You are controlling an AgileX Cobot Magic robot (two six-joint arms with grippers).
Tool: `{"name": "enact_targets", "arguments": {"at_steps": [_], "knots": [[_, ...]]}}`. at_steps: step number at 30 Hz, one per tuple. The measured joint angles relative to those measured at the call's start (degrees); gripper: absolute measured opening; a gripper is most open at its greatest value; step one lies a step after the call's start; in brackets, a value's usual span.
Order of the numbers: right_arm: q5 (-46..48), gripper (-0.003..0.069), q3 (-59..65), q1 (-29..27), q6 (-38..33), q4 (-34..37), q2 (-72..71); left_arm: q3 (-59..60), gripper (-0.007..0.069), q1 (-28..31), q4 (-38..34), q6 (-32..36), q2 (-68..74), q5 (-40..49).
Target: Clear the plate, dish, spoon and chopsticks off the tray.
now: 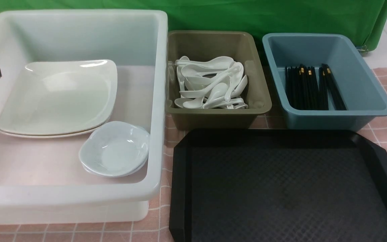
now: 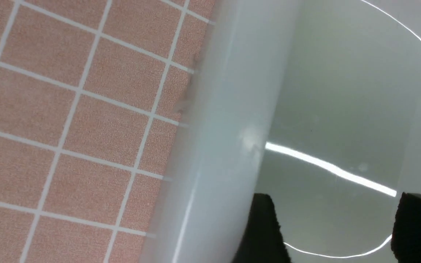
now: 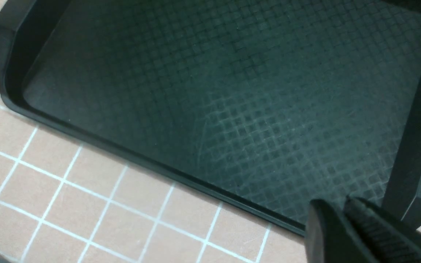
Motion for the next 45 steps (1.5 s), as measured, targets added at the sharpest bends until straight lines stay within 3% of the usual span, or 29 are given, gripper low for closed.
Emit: {"name": "enact_targets", "arguments": {"at_steps": [3,4,6,7,8,11,16,19,23,25,27,29,32,45], "knots": [[0.24,0.0125,-0.09,0.00,-0.05,0.00,0.00,-1.10,0.0358,0.00,0.41,-1.12,0.00,1.26],[1.76,0.0113,-1.26,0.00,-0.05,0.00,0.00,-2.61,0.0246,-0.13,0.46,-1.89,-0.34,2.44],[4.34,0.0084,-3.34,0.00,-0.05,-0.07,0.00,-3.73,0.0140,-0.64,0.46,-2.19,-1.17,3.03],[4.73,0.0078,-3.64,0.00,-0.05,-0.07,0.00,-4.08,0.0127,-0.78,0.46,-2.19,-1.42,3.12],[8.61,0.0034,-6.94,0.00,-0.05,-0.44,0.00,-5.44,0.0052,-1.60,-0.09,-2.19,-2.61,3.53],[14.06,0.0030,-12.84,0.00,-0.05,-1.42,-0.78,-7.55,0.0000,-5.36,-2.11,-2.14,-6.59,5.75],[14.06,0.0030,-14.22,0.00,0.17,-1.62,-6.37,-7.98,-0.0007,-10.85,-1.65,-2.14,-10.06,8.96],[11.55,0.0030,-10.39,0.00,0.17,-1.64,-16.07,-7.98,-0.0007,-17.10,1.10,-2.14,-12.56,9.69],[-0.25,0.0030,-2.11,0.00,0.30,-1.37,-25.55,-7.98,-0.0007,-22.27,3.51,-2.14,-14.54,9.81],[-14.30,0.0030,6.36,0.00,0.37,-1.30,-30.59,-7.98,-0.0005,-25.31,4.26,-2.14,-15.41,9.98],[-20.88,0.0030,9.56,0.00,0.17,-1.30,-32.10,-7.98,-0.0005,-26.18,4.38,-2.14,-15.51,9.98],[-33.72,0.0030,16.95,0.00,-0.22,-1.18,-33.10,-7.98,-0.0005,-27.86,4.51,-2.14,-15.51,9.98],[-40.65,0.0032,21.45,0.00,-0.29,-1.07,-33.10,-7.98,-0.0004,-28.64,4.64,-2.14,-15.51,9.98],[-40.85,0.0043,27.20,0.00,-0.12,-1.07,-33.10,-7.98,-0.0004,-28.70,3.25,-2.66,-15.51,10.02]]}}
